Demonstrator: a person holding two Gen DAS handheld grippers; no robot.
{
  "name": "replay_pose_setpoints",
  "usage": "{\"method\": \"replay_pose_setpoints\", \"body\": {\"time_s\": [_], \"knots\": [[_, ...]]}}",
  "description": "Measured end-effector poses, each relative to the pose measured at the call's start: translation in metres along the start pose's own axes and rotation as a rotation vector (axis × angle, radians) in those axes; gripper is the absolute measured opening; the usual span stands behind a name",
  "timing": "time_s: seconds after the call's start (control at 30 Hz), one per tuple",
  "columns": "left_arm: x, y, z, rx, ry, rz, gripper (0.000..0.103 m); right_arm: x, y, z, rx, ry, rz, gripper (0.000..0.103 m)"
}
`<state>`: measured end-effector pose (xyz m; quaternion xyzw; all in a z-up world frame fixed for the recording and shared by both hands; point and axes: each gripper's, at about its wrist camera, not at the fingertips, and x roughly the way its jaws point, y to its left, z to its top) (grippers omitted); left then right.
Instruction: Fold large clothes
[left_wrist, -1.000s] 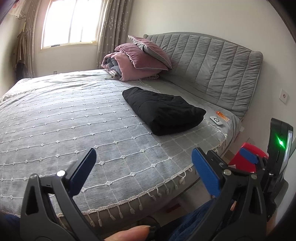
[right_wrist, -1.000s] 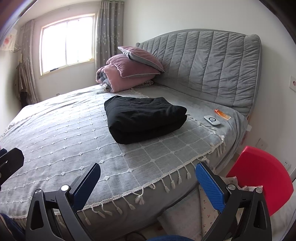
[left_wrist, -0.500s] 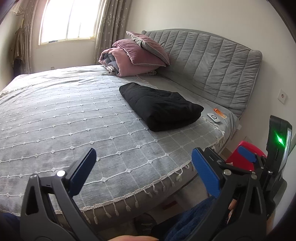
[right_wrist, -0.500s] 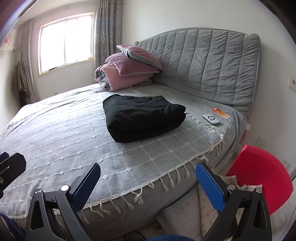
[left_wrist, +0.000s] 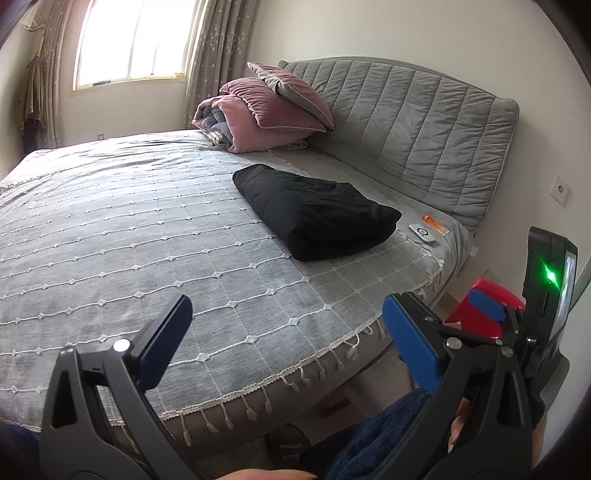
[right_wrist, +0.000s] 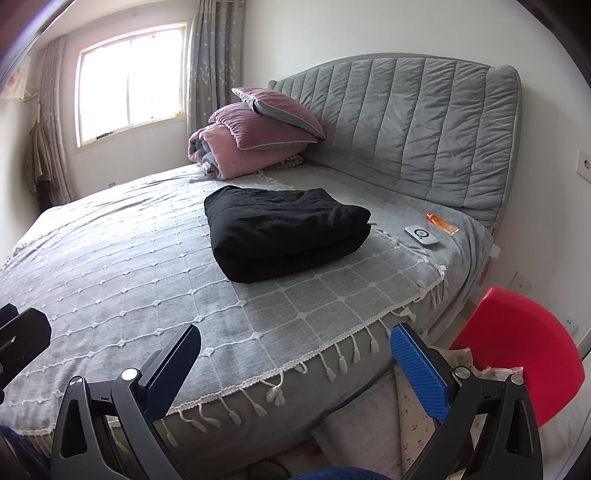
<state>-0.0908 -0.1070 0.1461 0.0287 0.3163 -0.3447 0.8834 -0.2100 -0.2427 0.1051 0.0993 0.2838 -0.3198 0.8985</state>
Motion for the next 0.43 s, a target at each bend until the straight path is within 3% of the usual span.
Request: {"method": "replay_pose_setpoints", "body": {"time_s": [0.43], "knots": [[-0.0005, -0.0034, -0.0013, 0.011, 0.001, -0.007, 0.103, 0.0022, -0.0030, -0.0038, 0.000, 0.005, -0.002, 0.103]]}}
